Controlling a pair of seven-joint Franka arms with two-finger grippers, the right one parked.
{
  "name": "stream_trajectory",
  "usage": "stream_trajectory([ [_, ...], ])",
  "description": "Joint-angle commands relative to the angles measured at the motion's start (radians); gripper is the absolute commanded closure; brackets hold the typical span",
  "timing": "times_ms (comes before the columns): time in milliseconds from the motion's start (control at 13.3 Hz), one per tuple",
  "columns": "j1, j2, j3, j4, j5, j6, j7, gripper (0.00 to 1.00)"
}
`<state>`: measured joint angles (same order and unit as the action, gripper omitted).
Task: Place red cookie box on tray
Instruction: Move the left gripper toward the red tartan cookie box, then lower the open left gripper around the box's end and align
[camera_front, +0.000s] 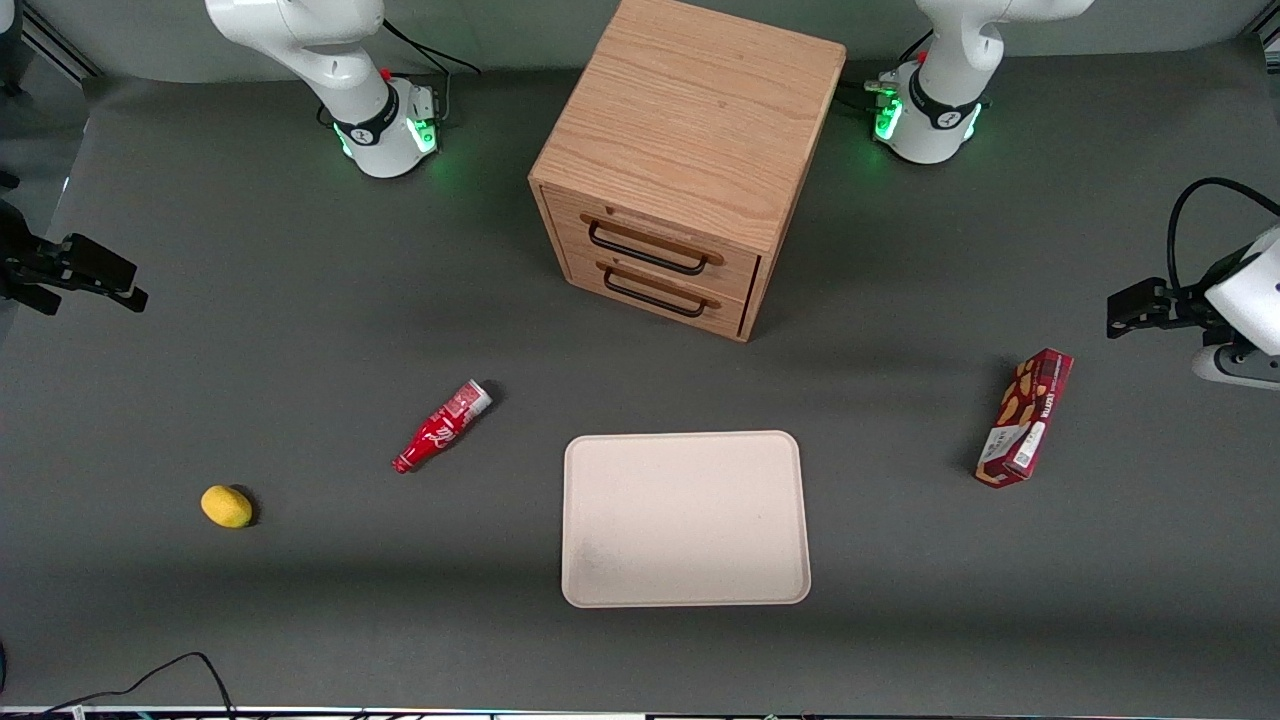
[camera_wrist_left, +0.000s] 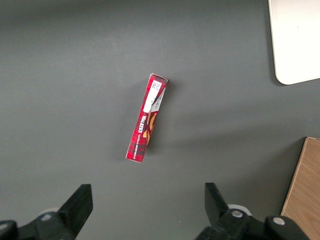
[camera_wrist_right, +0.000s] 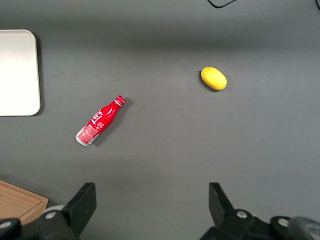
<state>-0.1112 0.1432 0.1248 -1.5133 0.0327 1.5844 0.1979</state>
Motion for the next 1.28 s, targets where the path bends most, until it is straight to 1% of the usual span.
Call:
stream_trajectory([
  [0, -0.002, 0.018, 0.001, 0.012, 0.015, -0.029, -0.028, 0.0],
  [301, 0.001, 0.018, 0.001, -0.07, 0.018, 0.02, -0.035, 0.0],
  [452, 0.001, 0.016, 0.001, -0.14, 0.018, 0.081, -0.021, 0.0],
  [603, 0.002, 0.018, 0.001, -0.221, 0.018, 0.181, -0.012, 0.0],
  [753, 0.011, 0.029, 0.006, -0.295, 0.016, 0.294, 0.041, 0.0],
  [979, 0.012, 0.035, 0.016, -0.439, 0.013, 0.507, 0.09, 0.0],
  [1055, 0.013, 0.045, 0.022, -0.476, 0.01, 0.579, 0.133, 0.0],
  [1205, 0.015, 0.103, 0.036, -0.489, 0.0, 0.666, 0.204, 0.0],
])
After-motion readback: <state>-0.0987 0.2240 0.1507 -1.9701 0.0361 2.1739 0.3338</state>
